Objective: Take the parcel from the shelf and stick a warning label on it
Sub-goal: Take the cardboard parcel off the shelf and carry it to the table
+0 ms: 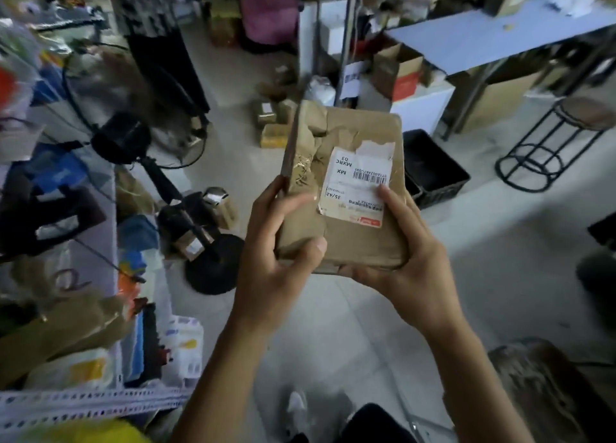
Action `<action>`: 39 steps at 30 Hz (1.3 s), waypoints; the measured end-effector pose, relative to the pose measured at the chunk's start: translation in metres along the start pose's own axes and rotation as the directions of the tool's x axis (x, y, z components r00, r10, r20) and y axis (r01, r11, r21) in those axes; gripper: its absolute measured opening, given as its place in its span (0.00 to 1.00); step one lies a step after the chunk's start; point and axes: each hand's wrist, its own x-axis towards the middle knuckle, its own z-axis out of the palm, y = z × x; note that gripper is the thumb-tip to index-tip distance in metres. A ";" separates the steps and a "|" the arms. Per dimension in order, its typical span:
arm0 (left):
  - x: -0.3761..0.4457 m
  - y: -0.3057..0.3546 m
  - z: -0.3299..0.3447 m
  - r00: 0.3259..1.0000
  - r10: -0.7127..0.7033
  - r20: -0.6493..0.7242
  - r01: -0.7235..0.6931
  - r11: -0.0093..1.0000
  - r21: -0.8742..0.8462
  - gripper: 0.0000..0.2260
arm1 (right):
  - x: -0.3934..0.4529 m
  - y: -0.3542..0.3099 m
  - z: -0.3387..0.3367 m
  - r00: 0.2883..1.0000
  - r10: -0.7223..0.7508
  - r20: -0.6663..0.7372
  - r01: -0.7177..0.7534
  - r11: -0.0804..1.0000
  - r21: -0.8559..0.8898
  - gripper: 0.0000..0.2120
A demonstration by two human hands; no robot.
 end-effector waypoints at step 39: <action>0.450 -0.043 0.504 0.735 0.314 0.601 -0.045 0.907 -0.419 0.20 | 0.288 0.273 -0.350 0.709 0.173 -0.684 -0.291 0.955 -0.061 0.46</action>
